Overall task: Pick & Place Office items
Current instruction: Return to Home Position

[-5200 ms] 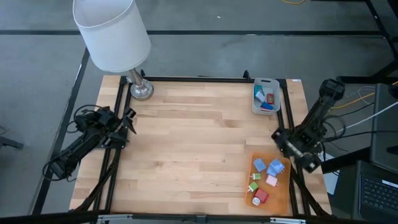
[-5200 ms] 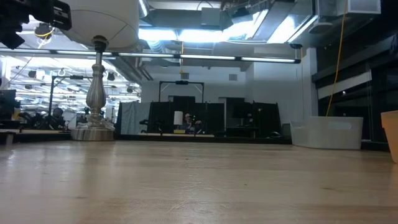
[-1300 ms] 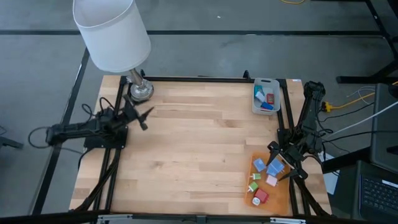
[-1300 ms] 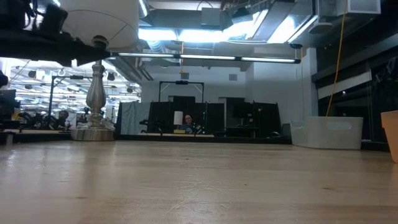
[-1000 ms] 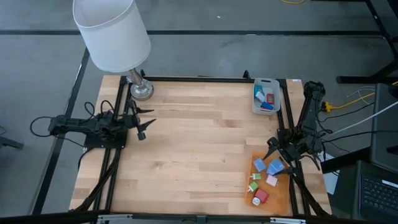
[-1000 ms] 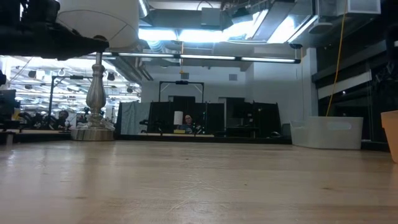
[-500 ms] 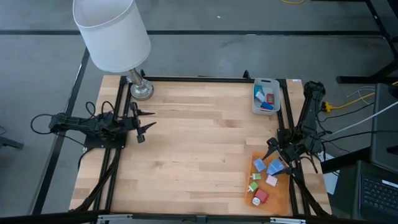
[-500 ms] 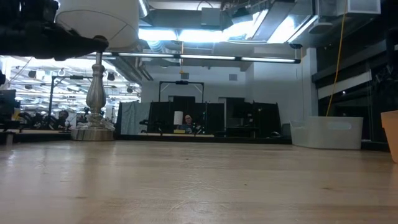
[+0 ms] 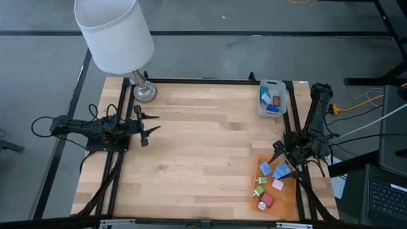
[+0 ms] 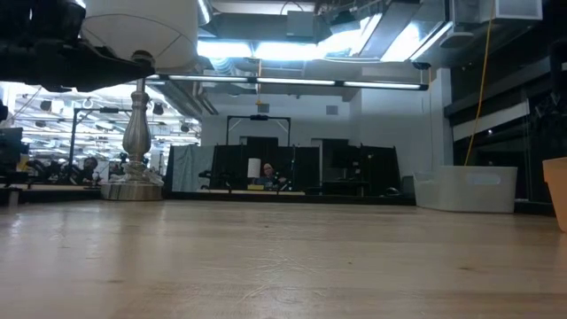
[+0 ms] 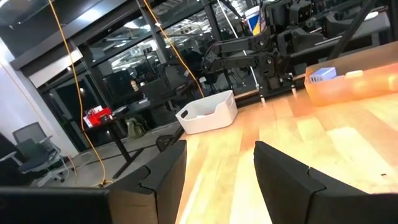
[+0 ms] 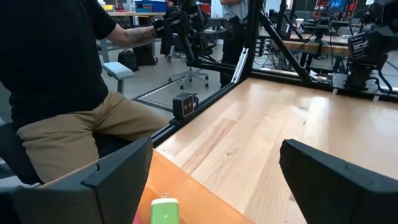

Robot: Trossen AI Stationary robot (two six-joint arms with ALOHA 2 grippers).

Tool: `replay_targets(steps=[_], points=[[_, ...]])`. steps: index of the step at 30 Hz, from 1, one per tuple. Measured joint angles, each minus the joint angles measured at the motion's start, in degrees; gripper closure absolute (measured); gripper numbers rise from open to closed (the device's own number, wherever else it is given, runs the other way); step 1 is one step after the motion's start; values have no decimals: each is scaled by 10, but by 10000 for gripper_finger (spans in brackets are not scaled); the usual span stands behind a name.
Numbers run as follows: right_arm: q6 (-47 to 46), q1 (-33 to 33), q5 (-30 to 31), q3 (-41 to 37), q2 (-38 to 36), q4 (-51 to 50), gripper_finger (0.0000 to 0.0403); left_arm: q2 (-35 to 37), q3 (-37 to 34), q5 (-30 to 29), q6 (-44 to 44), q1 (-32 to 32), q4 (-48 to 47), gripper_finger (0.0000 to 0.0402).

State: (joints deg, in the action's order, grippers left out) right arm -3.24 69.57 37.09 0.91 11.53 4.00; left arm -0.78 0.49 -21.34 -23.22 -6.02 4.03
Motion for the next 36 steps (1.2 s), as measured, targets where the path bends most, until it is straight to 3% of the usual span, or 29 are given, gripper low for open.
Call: replay_targets(steps=[7,12,15,17,19,23,25,27,32,36], points=[[7,0,4,0,0,0,56,0,0,41,0,2,-9,219],[0,0,60,0,0,0,56,0,0,162,0,14,-22,219],[-41,-5,45,0,0,3,56,0,0,229,0,20,-30,219],[-85,-11,3,0,0,15,56,0,0,242,1,19,-27,219],[-98,-17,-80,0,0,34,56,1,0,242,1,19,-27,219],[-10,-27,-243,0,0,92,56,7,0,235,0,19,-27,219],[17,-30,-295,1,0,104,56,7,0,234,0,19,-26,219],[14,-34,-295,1,0,85,56,7,0,234,0,19,-27,219],[-31,-34,-177,1,0,0,56,7,0,234,0,19,-26,219],[-39,-34,-190,1,0,11,56,7,0,234,0,19,-26,219]])
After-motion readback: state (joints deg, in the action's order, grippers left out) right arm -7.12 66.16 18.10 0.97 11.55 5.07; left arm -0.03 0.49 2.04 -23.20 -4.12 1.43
